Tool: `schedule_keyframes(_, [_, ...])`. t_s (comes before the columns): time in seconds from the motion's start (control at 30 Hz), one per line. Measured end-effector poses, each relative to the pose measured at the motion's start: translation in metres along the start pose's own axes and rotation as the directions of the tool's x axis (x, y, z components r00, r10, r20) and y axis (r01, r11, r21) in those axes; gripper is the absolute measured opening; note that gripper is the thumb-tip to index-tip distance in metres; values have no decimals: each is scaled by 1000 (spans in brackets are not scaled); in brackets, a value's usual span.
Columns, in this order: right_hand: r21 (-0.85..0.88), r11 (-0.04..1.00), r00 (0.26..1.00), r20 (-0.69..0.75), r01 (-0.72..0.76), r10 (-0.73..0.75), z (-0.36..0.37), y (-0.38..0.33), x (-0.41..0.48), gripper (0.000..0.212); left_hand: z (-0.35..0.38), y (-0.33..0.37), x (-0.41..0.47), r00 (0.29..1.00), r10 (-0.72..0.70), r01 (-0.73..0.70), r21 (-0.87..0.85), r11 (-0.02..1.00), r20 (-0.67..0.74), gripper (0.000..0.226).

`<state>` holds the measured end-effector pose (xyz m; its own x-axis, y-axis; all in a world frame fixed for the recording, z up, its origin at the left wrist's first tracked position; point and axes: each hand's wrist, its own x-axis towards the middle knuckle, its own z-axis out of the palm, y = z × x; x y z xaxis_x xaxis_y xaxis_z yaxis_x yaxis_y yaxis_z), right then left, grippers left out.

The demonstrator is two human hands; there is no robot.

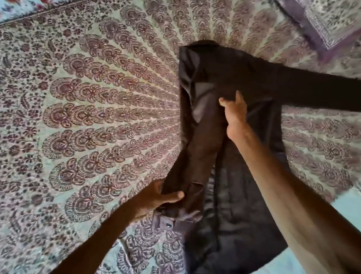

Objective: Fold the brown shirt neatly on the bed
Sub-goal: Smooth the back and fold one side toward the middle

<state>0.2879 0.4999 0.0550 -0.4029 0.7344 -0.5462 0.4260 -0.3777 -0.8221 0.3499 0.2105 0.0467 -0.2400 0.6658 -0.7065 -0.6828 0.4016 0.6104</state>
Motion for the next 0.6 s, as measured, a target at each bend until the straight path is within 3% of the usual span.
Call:
schedule_keyframes(0.1, [-97, 994, 991, 118, -50, 61, -14, 18, 21, 69, 22, -20, 13, 984, -121, 104, 133, 986, 128, 36])
schedule_keyframes(0.2, [-195, 964, 960, 179, -179, 214, -35, 44, 22, 81, 44, -53, 28, 955, -269, 234, 239, 942, 124, 30])
schedule_keyframes(0.27, [-193, 965, 958, 193, -176, 214, -47, 62, 18, 60, 57, -75, 37, 939, -339, 318, 225, 921, 59, 29])
schedule_keyframes(0.4, [-270, 958, 974, 172, -96, 146, -63, 94, 16, 22, 72, -97, 45, 932, -363, 362, 161, 918, -27, 51])
schedule_keyframes(0.6, [-343, 938, 949, 276, -49, 150, -81, 113, -9, 23, 72, -98, 48, 932, -347, 357, 98, 929, -100, 32])
